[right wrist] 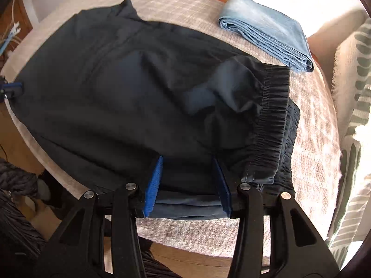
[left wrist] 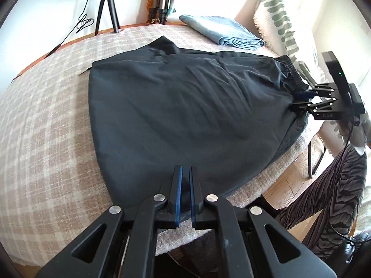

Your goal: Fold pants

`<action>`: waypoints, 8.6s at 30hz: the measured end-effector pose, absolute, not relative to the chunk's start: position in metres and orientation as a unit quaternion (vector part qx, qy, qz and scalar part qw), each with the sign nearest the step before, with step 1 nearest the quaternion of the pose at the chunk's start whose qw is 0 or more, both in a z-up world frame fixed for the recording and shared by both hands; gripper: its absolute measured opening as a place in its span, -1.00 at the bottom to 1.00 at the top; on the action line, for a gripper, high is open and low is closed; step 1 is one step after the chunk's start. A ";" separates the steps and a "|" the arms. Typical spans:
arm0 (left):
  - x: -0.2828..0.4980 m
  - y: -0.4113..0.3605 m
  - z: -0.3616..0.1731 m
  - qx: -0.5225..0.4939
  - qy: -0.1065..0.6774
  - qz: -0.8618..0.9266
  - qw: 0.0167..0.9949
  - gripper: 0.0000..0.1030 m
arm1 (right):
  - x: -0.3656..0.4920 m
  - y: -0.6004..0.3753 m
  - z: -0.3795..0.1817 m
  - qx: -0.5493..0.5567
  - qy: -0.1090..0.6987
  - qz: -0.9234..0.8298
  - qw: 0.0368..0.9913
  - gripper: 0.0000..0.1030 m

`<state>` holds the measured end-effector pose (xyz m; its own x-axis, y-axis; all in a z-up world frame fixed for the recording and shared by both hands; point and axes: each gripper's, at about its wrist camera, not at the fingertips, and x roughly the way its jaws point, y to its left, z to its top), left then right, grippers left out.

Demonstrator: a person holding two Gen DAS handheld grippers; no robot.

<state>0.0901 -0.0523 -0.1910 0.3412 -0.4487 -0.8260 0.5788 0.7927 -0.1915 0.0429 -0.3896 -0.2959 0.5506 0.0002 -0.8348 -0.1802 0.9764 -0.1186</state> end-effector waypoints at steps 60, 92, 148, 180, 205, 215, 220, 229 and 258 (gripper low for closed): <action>0.121 0.033 -0.202 -0.042 0.535 -0.226 0.813 -0.20 | 0.225 -0.053 -0.297 -0.116 0.576 0.156 0.794 -0.81; 0.109 0.011 -0.196 -0.139 0.480 -0.287 0.817 -0.92 | 0.257 -0.042 -0.288 -0.165 0.576 0.139 0.789 -0.03; 0.064 -0.292 -0.142 -0.009 0.456 -0.493 0.741 -0.98 | 0.145 -0.489 -0.218 0.137 0.442 0.060 0.885 -0.92; 0.052 -0.365 -0.179 0.114 0.485 -0.473 0.727 -0.98 | 0.117 -0.566 -0.263 0.169 0.422 0.036 0.890 -0.69; 0.057 -0.298 -0.140 0.096 0.474 -0.445 0.754 -0.39 | -0.002 -0.571 -0.274 0.207 0.378 0.051 0.901 0.03; 0.113 -0.212 -0.139 0.040 0.465 -0.379 0.799 0.16 | 0.013 -0.558 -0.271 0.174 0.385 0.043 0.905 0.58; 0.144 -0.190 -0.157 0.001 0.485 -0.363 0.796 0.17 | 0.037 -0.568 -0.286 0.178 0.405 0.050 0.895 0.63; 0.186 -0.180 -0.198 -0.097 0.532 -0.358 0.761 0.16 | 0.066 -0.577 -0.306 0.201 0.424 0.108 0.877 0.64; 0.215 -0.220 -0.224 -0.129 0.539 -0.381 0.740 0.16 | 0.106 -0.569 -0.326 0.209 0.427 0.208 0.855 0.71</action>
<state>0.2145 -0.2198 -0.2244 0.1294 -0.7026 -0.6997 0.4250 0.6769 -0.6011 0.1063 -0.5688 -0.3257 0.5483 0.5336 -0.6439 -0.1764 0.8264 0.5347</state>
